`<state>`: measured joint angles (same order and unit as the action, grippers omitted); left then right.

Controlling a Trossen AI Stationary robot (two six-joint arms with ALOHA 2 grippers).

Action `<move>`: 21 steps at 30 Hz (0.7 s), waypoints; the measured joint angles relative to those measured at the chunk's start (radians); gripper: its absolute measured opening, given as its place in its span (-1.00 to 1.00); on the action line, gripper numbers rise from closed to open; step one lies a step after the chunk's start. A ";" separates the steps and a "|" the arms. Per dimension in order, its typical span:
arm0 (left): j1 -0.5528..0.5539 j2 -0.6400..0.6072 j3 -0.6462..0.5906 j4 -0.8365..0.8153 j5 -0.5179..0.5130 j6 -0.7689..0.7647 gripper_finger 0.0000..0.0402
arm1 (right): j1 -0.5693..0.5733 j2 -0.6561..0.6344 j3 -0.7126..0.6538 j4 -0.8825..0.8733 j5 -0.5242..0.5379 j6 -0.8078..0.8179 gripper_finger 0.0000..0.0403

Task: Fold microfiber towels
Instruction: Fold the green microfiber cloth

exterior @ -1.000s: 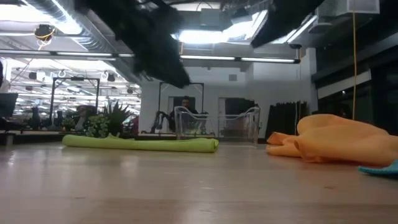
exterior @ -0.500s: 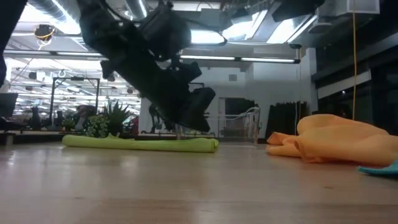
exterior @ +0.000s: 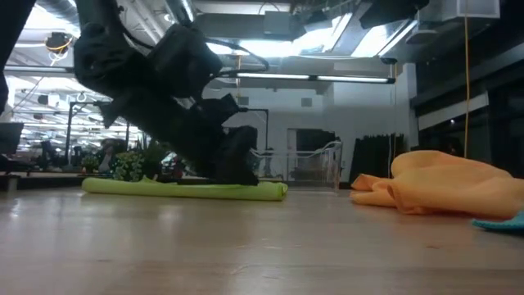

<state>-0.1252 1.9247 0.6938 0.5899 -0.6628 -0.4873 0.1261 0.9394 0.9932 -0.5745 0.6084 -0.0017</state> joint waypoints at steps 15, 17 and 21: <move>-0.129 -0.007 -0.034 -0.017 0.216 -0.178 -0.49 | 0.000 0.000 0.000 0.000 -0.007 0.028 -0.04; -0.156 -0.007 -0.034 -0.028 0.281 -0.229 -0.49 | 0.000 0.000 0.000 0.000 -0.007 0.027 -0.04; -0.214 -0.020 -0.031 -0.067 0.410 -0.324 -0.50 | 0.000 0.000 0.000 -0.015 -0.008 0.026 -0.04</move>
<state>-0.3395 1.9046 0.6632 0.5225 -0.2527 -0.8109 0.1261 0.9394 0.9932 -0.5899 0.6007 0.0242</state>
